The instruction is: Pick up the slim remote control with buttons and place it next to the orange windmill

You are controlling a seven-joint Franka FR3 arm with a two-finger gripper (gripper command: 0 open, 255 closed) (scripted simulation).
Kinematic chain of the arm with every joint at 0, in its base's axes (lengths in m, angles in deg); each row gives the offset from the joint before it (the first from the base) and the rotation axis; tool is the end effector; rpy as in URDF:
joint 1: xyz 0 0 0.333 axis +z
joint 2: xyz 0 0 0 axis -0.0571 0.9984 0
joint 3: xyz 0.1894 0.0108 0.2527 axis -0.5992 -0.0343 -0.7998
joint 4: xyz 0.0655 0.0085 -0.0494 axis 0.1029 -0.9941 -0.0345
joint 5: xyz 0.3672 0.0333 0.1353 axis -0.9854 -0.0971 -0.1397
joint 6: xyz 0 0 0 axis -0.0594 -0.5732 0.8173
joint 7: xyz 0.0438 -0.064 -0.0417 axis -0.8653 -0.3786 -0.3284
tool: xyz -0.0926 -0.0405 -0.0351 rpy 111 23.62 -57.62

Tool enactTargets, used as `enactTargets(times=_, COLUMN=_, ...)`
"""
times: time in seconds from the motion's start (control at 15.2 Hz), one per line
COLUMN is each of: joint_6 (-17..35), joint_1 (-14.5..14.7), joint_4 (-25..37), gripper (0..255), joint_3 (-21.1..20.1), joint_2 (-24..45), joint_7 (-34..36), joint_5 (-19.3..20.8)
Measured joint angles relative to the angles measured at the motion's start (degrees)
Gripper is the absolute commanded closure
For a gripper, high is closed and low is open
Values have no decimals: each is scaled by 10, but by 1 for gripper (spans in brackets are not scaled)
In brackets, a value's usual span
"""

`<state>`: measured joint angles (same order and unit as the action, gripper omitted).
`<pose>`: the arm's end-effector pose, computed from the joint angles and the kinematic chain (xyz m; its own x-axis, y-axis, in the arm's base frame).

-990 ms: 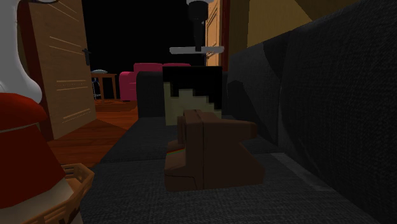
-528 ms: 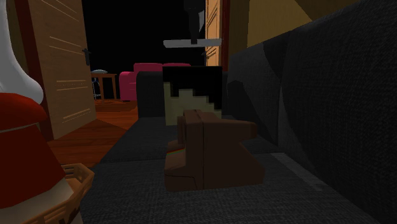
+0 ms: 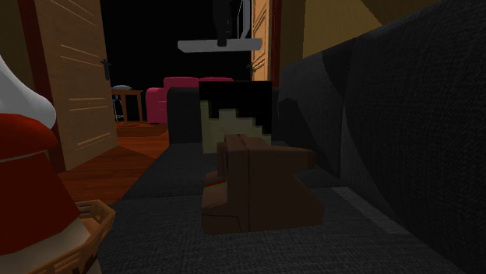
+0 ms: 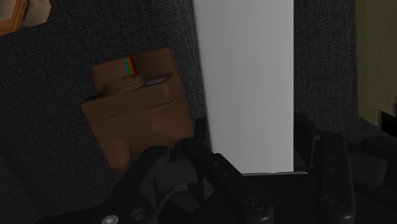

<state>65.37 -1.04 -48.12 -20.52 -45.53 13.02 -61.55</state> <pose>0.4413 0.2443 0.6642 0.9899 0.1411 0.0101 0.1412 -0.9899 -0.0111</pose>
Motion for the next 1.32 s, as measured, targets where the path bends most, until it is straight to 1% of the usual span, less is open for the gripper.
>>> enactTargets(times=0.26, joint_6=3, joint_1=-19, joint_4=-59, gripper=255, joint_3=41, joint_2=-57, joint_7=-62, joint_5=-14)
enactTargets(times=0.59, joint_6=-2, joint_1=-42, joint_4=-108, gripper=255, joint_3=95, joint_2=-107, joint_7=-141, joint_5=-14)
enactTargets(times=1.25, joint_6=-7, joint_1=-82, joint_4=-175, gripper=255, joint_3=201, joint_2=-172, joint_7=-285, joint_5=15)
enactTargets(times=1.32, joint_6=-4, joint_1=-84, joint_4=-179, gripper=255, joint_3=205, joint_2=-174, joint_7=-292, joint_5=17)
